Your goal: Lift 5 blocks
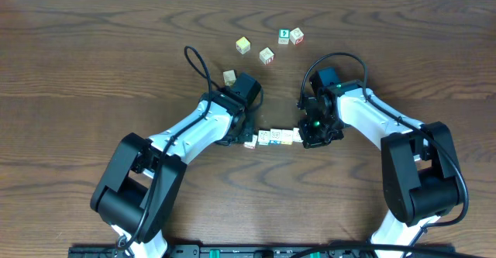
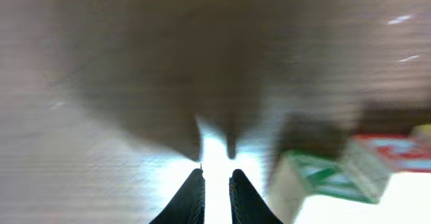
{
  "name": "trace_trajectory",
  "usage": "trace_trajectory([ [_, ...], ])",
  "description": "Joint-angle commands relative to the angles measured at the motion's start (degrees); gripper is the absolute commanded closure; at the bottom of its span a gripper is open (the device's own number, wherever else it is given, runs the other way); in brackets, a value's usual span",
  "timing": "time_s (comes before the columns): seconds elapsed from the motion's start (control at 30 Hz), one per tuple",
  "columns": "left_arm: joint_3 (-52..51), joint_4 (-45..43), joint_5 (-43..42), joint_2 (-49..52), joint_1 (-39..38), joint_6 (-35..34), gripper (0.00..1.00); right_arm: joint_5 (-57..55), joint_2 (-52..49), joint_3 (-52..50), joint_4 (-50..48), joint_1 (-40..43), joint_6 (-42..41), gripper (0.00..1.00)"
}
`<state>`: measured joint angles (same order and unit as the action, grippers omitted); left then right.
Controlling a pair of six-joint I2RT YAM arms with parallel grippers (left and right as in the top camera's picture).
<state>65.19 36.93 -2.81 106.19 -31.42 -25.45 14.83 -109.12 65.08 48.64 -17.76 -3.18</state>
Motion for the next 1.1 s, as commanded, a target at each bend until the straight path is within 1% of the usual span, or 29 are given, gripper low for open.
trace_trajectory([
  [0.0, -0.9, 3.9, 5.5, -1.4, 1.0, 0.5, 0.85, -1.4, -1.6, -1.1, 0.2, -0.5, 0.3, 0.99],
  [0.07, -0.9, 6.4, 6.1, -1.4, 1.2, 0.5, 0.89, -1.4, -1.6, -1.1, 0.2, -0.5, 0.3, 0.99],
  [0.1, -0.9, 7.5, 5.8, -1.4, 1.2, 0.5, 0.92, -1.5, -1.6, -1.1, 0.2, -0.5, 0.3, 0.99],
  [0.23, -0.9, 10.7, 0.4, -1.4, -0.9, 2.8, 0.92, -1.5, -1.6, -1.1, 0.2, -0.5, 0.3, 0.99],
  [0.3, -0.9, 11.0, 0.4, -1.4, -2.8, 2.7, 0.93, -1.5, -1.6, -1.1, 0.2, -0.5, 0.3, 0.99],
  [0.5, -0.9, 9.6, 0.5, -1.4, -7.0, -0.7, 0.92, -1.5, -1.6, -1.1, 0.5, -0.5, 0.3, 0.99],
  [0.63, -0.9, 7.5, 0.5, -1.4, -6.3, -2.7, 0.92, -1.5, -1.6, -1.1, 0.5, -0.5, 0.3, 0.99],
  [0.8, -0.9, 5.4, 0.1, -1.4, -4.9, -3.0, 0.93, -1.5, -1.6, -1.1, 0.5, -0.5, 0.3, 0.99],
  [0.97, -0.9, 2.4, -3.7, -1.4, -4.7, -3.4, 0.92, -1.5, -1.6, -1.1, 0.3, -0.5, 0.3, 0.99],
  [1.07, -0.9, 2.4, -5.0, -1.4, -4.8, -3.4, 0.92, -1.7, -1.6, -1.1, 0.3, -0.5, 0.3, 0.99],
])
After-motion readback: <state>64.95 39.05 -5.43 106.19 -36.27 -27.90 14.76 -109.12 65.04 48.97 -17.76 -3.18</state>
